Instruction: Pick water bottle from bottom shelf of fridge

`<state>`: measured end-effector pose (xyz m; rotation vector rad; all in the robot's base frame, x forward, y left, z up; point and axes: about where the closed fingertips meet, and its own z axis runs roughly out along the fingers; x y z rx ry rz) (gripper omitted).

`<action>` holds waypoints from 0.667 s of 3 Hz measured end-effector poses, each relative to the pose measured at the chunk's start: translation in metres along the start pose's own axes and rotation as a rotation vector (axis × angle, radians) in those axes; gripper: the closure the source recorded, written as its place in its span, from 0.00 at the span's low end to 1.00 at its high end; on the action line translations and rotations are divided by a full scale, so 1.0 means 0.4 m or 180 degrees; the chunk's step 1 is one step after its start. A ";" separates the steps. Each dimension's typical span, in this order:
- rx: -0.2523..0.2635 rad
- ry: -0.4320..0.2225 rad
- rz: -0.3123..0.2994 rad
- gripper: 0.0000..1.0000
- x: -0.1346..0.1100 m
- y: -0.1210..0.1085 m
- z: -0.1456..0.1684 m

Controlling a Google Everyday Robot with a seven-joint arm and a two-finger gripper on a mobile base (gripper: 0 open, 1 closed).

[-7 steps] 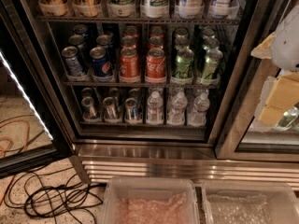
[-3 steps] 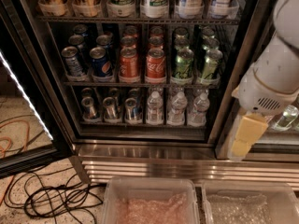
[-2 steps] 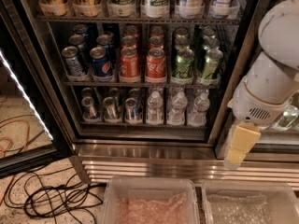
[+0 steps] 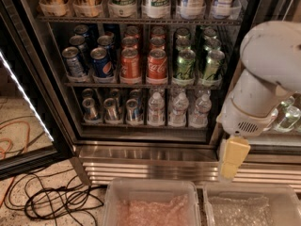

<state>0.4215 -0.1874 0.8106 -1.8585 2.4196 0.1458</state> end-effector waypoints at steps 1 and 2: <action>-0.0133 0.0045 0.0033 0.00 -0.012 0.032 0.129; -0.0084 -0.0019 0.0399 0.00 -0.028 -0.004 0.247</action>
Offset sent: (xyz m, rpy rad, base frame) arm 0.0204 0.0296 -0.1501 0.0236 0.0566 -0.2305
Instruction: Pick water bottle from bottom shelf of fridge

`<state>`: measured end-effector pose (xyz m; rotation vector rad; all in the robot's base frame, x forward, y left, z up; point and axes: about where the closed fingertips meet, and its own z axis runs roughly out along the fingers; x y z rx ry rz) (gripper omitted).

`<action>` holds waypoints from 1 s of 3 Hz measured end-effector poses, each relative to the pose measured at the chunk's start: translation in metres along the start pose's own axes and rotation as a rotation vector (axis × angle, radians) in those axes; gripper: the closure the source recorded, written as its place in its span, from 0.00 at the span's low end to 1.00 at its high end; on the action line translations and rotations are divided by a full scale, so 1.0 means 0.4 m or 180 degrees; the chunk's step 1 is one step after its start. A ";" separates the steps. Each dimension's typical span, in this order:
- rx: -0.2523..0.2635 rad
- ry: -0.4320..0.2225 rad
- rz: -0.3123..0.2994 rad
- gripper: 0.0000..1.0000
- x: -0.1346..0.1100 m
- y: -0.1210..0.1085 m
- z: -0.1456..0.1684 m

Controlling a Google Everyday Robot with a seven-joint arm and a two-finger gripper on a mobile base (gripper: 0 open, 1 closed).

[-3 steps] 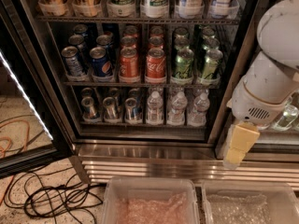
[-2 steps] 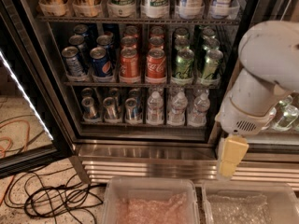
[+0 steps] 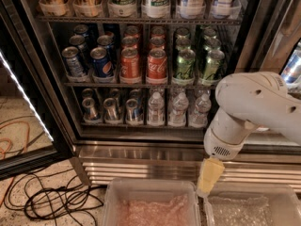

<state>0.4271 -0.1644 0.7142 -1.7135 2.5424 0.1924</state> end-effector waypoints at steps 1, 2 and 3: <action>0.0000 0.0000 0.0000 0.00 0.000 0.000 0.000; 0.0031 -0.0148 0.0238 0.00 -0.010 -0.017 0.020; 0.0050 -0.0470 0.0775 0.00 -0.024 -0.076 0.067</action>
Offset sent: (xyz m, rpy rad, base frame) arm 0.0216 0.0048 -0.0199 0.1018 -0.0398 -0.2037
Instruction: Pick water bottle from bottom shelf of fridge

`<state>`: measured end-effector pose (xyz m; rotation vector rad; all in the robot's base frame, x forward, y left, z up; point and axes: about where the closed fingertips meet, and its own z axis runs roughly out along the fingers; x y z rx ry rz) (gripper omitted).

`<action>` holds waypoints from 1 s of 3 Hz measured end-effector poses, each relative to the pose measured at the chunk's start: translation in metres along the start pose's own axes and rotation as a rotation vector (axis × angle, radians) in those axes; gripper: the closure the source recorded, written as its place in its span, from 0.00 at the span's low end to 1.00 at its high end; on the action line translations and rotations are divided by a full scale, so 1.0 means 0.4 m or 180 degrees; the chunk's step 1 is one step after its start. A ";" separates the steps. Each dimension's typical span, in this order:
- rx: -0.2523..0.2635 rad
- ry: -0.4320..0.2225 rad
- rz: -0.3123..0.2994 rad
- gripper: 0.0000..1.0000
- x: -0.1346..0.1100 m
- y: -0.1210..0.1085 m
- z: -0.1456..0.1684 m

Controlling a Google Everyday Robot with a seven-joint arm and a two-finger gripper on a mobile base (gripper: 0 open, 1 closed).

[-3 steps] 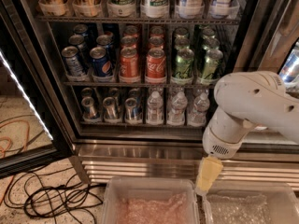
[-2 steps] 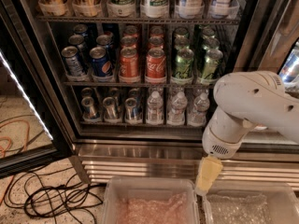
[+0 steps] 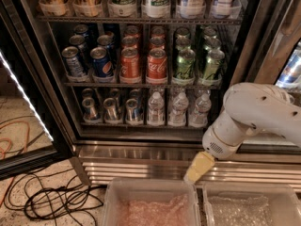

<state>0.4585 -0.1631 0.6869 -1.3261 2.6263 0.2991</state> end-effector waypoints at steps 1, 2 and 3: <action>0.0152 -0.0207 0.0452 0.00 -0.055 -0.096 0.060; 0.0152 -0.0196 0.0433 0.00 -0.059 -0.094 0.063; 0.0164 -0.0279 0.0471 0.00 -0.072 -0.095 0.077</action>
Offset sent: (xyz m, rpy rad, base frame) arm 0.0616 0.0104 -0.0301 -0.0286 -0.0098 -0.1172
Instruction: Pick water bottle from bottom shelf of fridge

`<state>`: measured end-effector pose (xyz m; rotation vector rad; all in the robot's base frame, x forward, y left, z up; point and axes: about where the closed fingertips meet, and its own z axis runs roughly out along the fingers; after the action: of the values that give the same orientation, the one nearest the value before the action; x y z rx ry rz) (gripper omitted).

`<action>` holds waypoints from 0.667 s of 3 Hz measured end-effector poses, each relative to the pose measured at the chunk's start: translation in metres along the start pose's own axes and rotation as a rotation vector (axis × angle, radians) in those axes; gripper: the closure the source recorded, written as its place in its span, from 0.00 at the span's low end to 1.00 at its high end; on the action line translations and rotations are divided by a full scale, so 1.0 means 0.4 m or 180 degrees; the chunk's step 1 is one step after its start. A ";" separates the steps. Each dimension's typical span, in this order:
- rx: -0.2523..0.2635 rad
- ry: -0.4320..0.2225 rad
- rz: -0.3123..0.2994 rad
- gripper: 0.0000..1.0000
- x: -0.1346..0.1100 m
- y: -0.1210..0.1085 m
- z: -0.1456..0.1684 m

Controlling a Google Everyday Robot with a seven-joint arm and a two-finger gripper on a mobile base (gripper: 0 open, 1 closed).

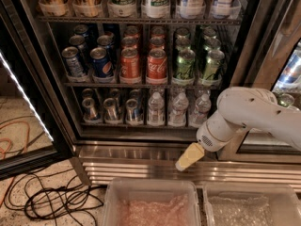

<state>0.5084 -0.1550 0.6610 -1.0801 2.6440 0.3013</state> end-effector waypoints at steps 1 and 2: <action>-0.0106 -0.0346 0.0500 0.00 -0.033 -0.050 0.038; -0.0289 -0.0525 0.0861 0.00 -0.066 -0.075 0.100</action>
Offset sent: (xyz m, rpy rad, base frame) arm 0.0729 0.0154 -0.0524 0.3431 0.0544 -0.3574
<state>0.5545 -0.1473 0.6291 -0.6859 2.6451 0.5450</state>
